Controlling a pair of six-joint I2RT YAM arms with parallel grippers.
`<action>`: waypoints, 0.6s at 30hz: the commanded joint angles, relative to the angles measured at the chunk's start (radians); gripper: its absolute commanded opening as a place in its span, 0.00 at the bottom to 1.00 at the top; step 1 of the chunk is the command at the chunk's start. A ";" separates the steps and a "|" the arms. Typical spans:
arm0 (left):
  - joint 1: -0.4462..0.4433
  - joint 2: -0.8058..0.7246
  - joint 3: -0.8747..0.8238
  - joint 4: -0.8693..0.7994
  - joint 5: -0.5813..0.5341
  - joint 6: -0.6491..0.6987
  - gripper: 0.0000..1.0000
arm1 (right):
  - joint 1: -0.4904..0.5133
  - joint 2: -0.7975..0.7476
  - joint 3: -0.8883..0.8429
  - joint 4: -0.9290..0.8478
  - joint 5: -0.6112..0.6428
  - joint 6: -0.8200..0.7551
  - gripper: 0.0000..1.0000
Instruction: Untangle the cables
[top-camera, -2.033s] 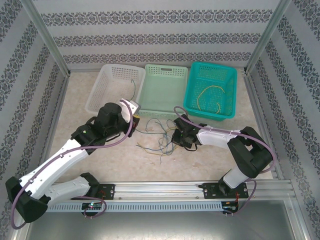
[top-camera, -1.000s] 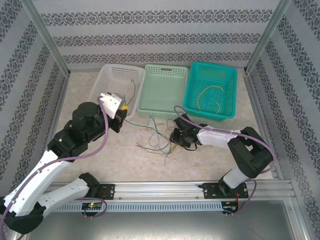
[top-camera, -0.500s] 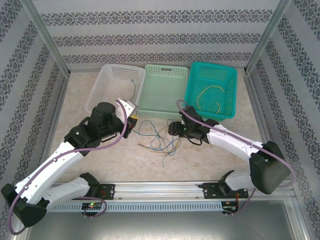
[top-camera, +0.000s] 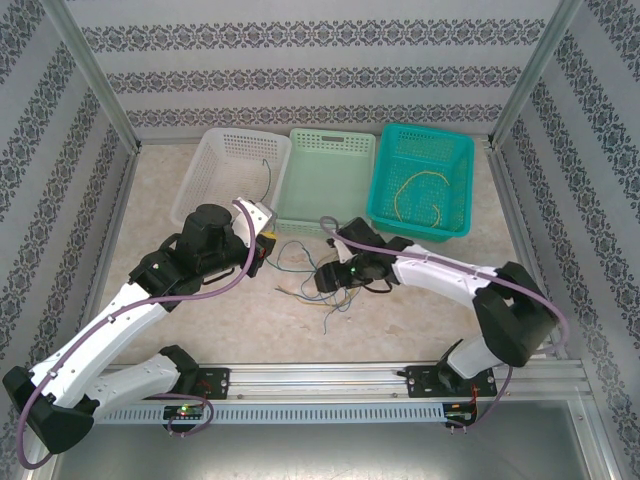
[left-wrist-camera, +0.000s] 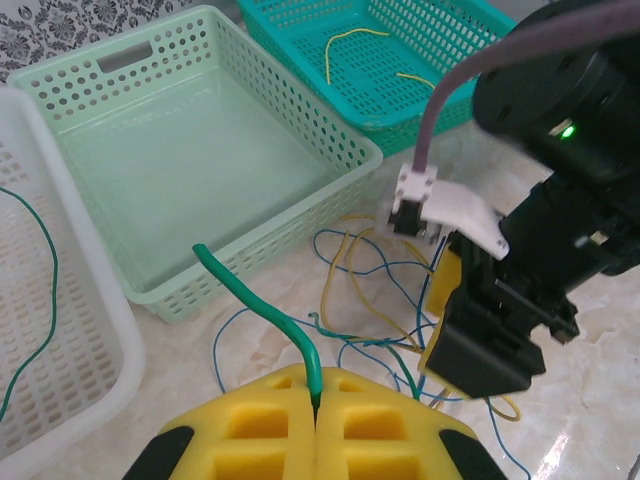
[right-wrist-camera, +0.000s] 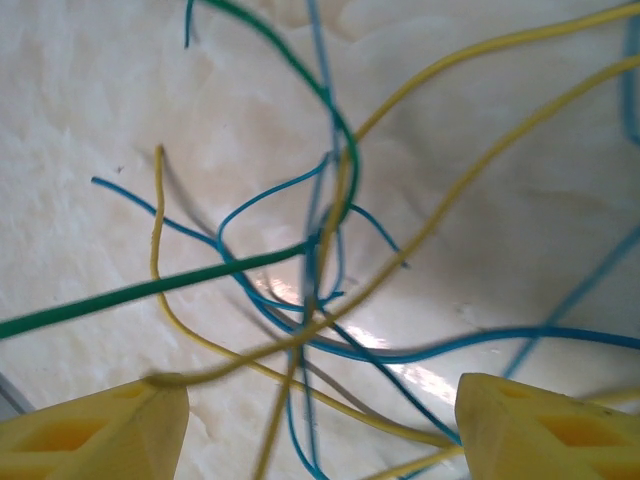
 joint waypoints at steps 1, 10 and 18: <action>0.011 -0.006 0.037 -0.004 0.003 0.022 0.00 | 0.009 0.039 0.051 -0.020 -0.017 -0.051 0.71; 0.012 -0.018 0.040 -0.009 -0.019 0.029 0.00 | -0.006 0.067 0.042 -0.090 0.081 -0.059 0.26; 0.013 -0.028 0.072 -0.029 -0.063 0.048 0.00 | -0.073 0.008 -0.013 -0.030 0.154 0.076 0.00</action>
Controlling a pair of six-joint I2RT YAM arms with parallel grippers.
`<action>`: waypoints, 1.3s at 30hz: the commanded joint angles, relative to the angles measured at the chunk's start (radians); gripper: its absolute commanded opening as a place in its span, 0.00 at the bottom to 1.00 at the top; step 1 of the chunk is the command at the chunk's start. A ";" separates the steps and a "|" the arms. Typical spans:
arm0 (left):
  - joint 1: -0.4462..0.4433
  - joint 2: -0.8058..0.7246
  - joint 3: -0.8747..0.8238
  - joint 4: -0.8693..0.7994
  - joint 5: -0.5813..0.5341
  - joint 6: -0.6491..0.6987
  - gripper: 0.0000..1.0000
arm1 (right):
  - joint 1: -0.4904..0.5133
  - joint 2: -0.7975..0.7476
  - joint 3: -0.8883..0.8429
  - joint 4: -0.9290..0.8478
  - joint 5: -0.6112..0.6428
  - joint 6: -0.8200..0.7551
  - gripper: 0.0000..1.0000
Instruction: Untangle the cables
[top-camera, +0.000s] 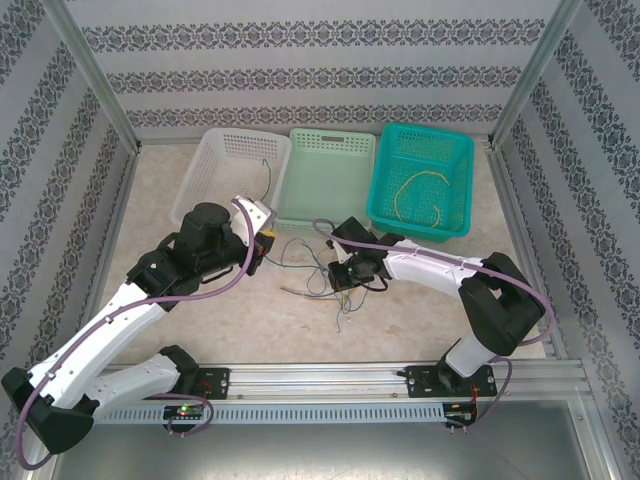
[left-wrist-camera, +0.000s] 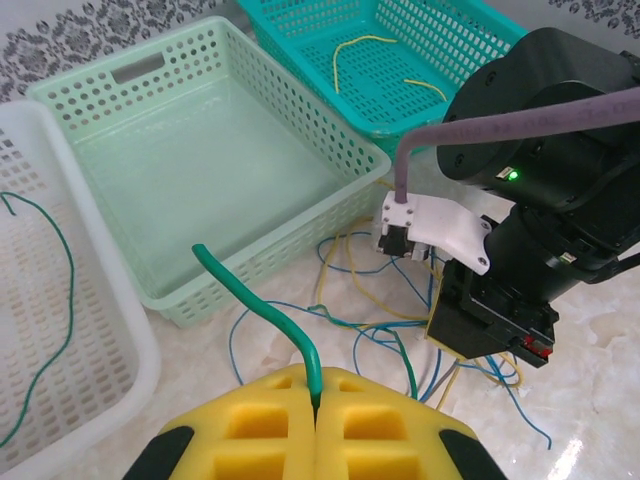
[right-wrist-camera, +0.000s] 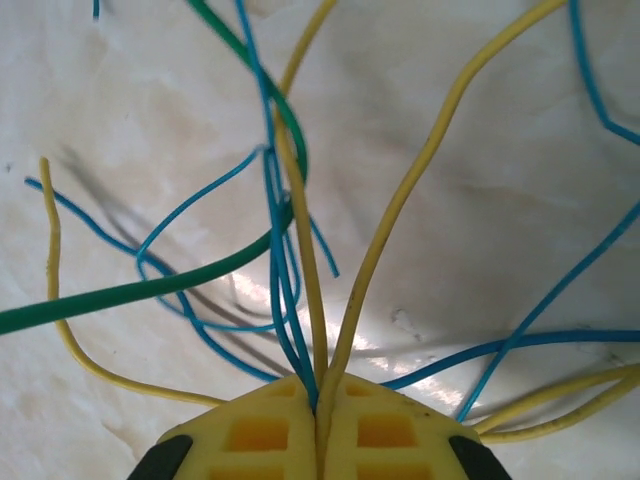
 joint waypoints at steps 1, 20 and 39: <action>0.014 -0.033 0.051 -0.023 -0.046 0.035 0.00 | -0.076 -0.071 -0.062 0.056 0.055 0.116 0.00; 0.047 -0.162 0.076 -0.052 -0.087 0.061 0.00 | -0.215 -0.123 -0.217 0.184 -0.022 0.256 0.00; 0.047 -0.137 0.083 -0.038 -0.063 0.070 0.00 | -0.120 -0.111 -0.074 0.147 -0.048 0.188 0.68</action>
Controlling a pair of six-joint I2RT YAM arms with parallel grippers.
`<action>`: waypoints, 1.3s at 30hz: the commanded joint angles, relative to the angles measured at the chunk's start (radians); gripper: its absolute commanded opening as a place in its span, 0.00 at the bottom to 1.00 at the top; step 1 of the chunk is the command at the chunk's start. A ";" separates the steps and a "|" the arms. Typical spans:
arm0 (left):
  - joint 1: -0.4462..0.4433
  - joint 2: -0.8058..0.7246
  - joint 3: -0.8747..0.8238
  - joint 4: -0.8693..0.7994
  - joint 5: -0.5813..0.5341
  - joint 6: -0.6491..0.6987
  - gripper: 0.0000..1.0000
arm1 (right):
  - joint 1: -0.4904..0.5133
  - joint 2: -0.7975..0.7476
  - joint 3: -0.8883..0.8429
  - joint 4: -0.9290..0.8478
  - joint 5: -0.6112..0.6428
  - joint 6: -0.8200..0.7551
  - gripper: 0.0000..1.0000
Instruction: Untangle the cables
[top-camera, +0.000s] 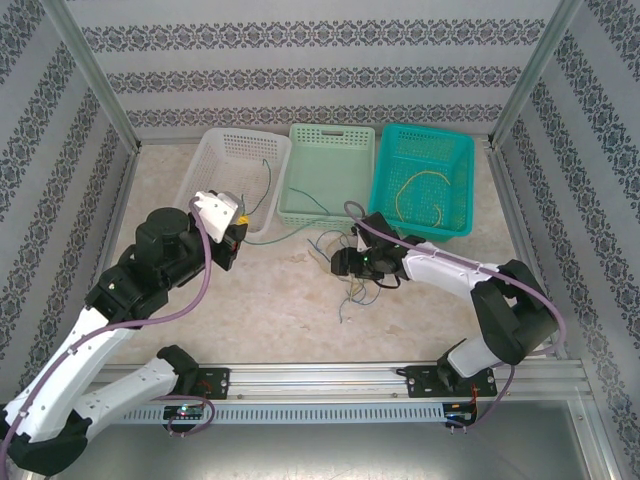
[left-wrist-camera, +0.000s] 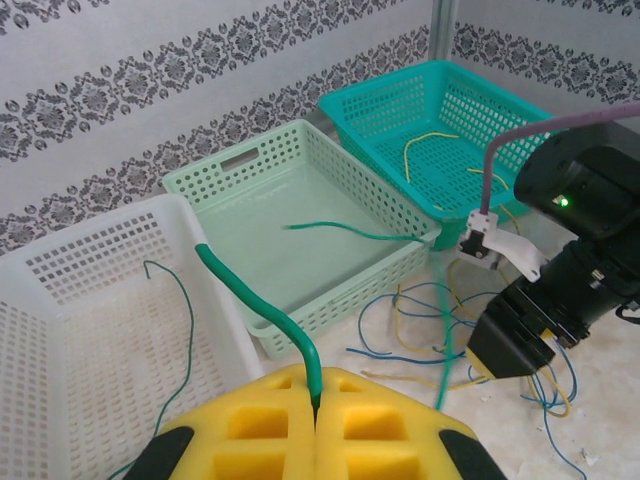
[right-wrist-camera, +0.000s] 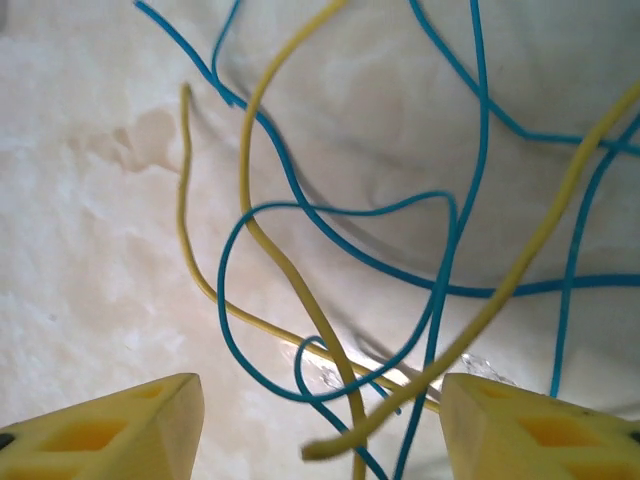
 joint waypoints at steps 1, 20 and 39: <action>0.015 0.011 0.006 0.001 0.045 0.018 0.00 | -0.003 -0.053 0.026 -0.016 -0.017 -0.005 0.70; 0.014 0.058 -0.002 -0.041 0.312 0.128 0.01 | -0.183 -0.339 -0.033 -0.012 -0.181 -0.020 0.75; 0.014 0.069 0.007 0.004 0.472 0.117 0.02 | -0.133 -0.184 0.038 0.084 -0.283 -0.146 0.78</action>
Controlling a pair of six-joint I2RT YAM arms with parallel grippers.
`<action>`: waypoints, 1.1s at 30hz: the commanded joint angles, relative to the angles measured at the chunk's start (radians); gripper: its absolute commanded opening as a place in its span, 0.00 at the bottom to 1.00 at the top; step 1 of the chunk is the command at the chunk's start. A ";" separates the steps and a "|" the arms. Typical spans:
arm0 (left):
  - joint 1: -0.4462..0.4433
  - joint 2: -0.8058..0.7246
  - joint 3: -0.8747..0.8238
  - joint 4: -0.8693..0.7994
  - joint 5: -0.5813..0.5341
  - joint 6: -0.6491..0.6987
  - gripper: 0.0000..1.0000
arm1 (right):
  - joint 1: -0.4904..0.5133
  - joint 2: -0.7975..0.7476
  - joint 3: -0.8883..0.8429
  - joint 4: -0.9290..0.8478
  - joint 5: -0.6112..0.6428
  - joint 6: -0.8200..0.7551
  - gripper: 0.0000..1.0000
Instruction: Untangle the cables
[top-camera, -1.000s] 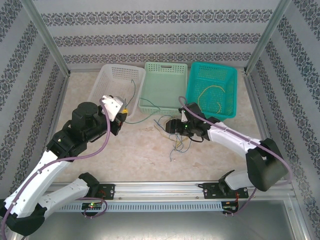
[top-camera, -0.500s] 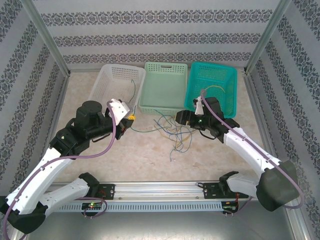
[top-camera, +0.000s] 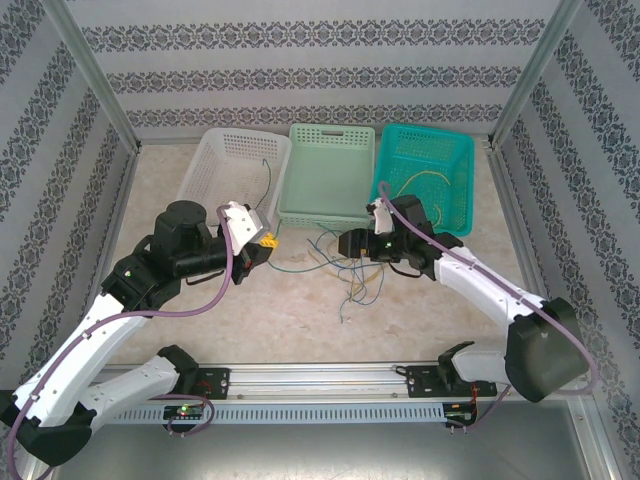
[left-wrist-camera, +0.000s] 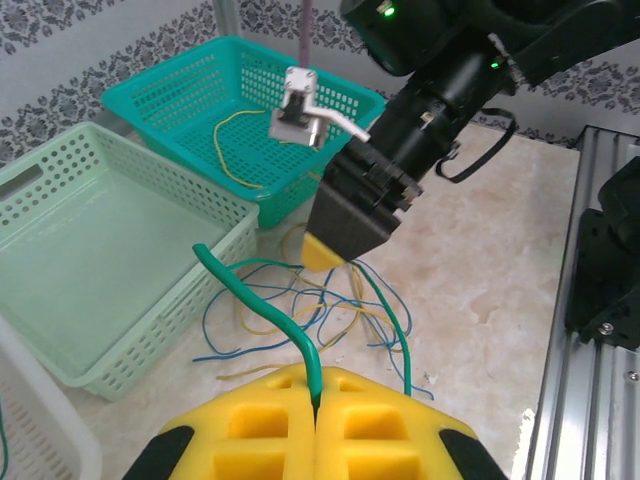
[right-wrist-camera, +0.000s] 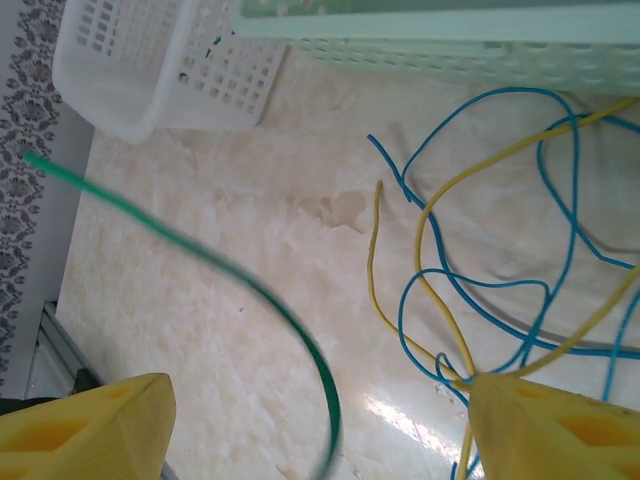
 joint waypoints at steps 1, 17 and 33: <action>0.009 -0.002 0.009 0.026 0.055 -0.001 0.02 | 0.010 0.042 0.044 0.056 -0.022 -0.033 0.78; 0.009 -0.011 -0.002 0.055 0.055 -0.032 0.02 | 0.032 0.125 0.082 0.142 -0.022 -0.003 0.19; 0.009 -0.084 -0.084 0.060 -0.184 0.024 0.03 | -0.169 0.180 -0.056 0.158 0.032 0.406 0.00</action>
